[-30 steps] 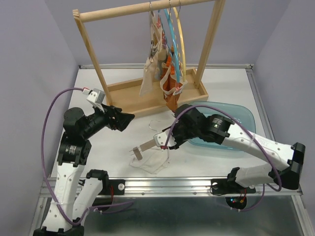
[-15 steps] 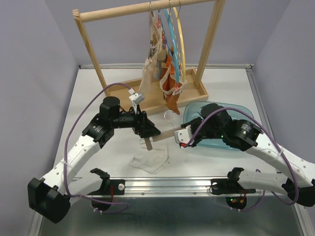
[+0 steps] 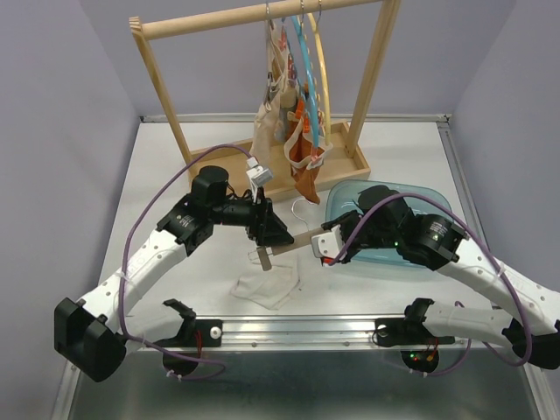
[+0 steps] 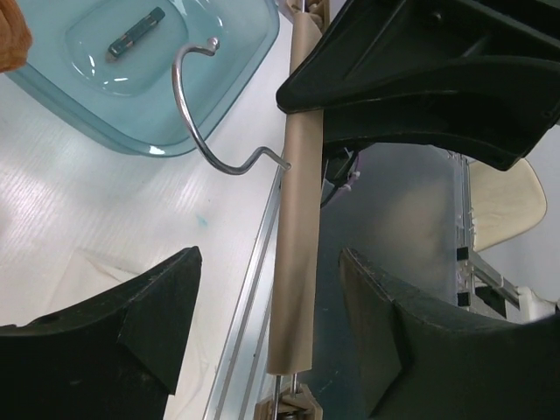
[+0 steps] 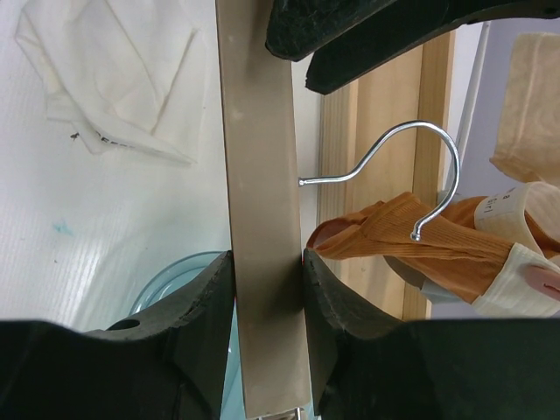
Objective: Remove the underwear clipped to the hanger
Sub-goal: Place the hanger at the clothesline.
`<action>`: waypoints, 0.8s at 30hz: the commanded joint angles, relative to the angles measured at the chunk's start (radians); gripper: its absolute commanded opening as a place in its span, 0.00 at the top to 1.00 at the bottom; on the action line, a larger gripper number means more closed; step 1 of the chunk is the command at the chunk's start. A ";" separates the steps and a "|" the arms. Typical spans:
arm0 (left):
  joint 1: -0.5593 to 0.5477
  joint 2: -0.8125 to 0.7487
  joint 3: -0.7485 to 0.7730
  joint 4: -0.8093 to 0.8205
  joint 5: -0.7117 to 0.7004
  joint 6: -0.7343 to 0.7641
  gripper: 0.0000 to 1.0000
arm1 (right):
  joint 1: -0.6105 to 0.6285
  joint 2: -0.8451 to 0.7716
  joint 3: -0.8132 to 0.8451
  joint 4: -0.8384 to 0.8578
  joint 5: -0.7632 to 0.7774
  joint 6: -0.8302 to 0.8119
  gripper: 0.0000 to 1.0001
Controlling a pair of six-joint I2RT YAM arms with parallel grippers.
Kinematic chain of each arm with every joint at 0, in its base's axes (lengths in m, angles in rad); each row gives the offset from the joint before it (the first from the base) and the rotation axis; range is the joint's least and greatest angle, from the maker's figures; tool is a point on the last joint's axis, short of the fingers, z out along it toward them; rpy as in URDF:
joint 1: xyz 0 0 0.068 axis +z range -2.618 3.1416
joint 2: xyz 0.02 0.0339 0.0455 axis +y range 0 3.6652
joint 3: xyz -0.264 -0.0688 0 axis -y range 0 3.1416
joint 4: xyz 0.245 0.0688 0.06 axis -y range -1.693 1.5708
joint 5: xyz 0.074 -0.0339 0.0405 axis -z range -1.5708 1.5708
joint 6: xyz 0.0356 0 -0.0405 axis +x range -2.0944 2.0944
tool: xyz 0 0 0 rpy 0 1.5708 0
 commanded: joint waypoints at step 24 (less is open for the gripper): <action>-0.078 0.018 0.049 -0.083 0.062 0.048 0.80 | -0.005 0.025 0.011 0.108 0.042 -0.018 0.82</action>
